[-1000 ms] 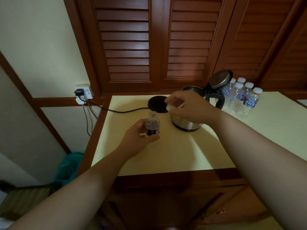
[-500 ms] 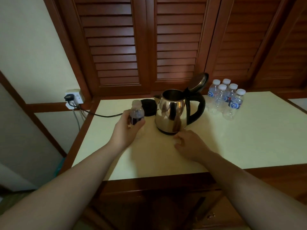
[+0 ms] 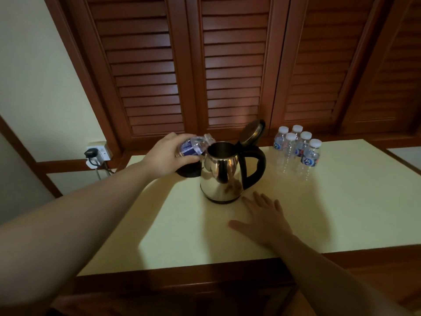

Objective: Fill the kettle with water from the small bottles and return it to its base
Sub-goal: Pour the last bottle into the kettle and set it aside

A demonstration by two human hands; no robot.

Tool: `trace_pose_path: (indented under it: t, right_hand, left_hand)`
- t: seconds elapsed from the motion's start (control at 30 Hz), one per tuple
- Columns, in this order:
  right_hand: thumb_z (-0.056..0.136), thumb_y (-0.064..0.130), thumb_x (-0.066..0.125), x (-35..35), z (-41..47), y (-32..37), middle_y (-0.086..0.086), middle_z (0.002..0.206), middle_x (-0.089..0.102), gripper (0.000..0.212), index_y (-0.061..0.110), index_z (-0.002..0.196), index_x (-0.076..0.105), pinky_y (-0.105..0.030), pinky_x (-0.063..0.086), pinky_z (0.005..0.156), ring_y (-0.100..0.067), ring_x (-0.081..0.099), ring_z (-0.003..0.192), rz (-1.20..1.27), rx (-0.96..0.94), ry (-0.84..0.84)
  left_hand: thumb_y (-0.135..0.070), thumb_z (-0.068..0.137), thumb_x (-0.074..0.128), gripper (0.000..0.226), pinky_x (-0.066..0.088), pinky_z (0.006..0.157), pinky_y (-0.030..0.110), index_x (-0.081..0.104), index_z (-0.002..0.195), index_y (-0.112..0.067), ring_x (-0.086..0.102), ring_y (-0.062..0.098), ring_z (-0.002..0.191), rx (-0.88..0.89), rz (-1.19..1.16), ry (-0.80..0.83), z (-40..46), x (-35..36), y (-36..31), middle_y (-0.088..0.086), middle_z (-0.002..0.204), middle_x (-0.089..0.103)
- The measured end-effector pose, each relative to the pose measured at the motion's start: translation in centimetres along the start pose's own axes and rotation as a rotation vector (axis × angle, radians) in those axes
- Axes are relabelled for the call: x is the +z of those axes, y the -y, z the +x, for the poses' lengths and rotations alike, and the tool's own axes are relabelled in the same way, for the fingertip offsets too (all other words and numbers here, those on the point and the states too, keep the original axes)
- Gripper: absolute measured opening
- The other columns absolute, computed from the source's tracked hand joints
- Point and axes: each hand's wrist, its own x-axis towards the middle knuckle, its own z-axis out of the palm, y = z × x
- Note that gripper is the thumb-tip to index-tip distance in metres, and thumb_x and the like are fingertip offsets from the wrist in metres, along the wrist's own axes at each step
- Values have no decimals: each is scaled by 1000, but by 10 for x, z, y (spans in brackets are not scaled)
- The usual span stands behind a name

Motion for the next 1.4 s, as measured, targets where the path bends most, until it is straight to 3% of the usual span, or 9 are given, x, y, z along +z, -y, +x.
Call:
trace_pose_path:
  t: [0.3,0.6,1.2,1.4]
  right_hand:
    - [81,95,27,1,1,-8,0,174,5,100,37,163,19,-51,-1,128,-22,1,159,-3,-20,-19]
    - [82,94,29,3,2,-9,0,173,9,98,37,162,23,-52,1,128,-22,4,159,7,-31,-43]
    - [83,92,29,4,2,-10,1,173,11,95,38,161,25,-50,1,128,-21,5,159,18,-24,-63]
    - [84,91,33,2,-1,-9,1,173,12,95,37,161,26,-50,1,128,-20,6,159,36,-25,-57]
  left_hand:
    - [-58,86,74,72,46,86,37,45,151,-45,51,20,100,42,302,146,29,-27,-15,-1,105,45]
    - [-64,86,69,72,50,86,41,41,151,-49,52,21,100,94,464,156,41,-49,-23,0,109,45]
    - [-64,85,70,72,50,91,43,43,150,-48,54,29,113,137,563,198,46,-67,-34,4,122,47]
    - [-66,85,69,73,46,79,36,42,151,-47,49,22,97,169,631,206,48,-71,-37,-2,109,38]
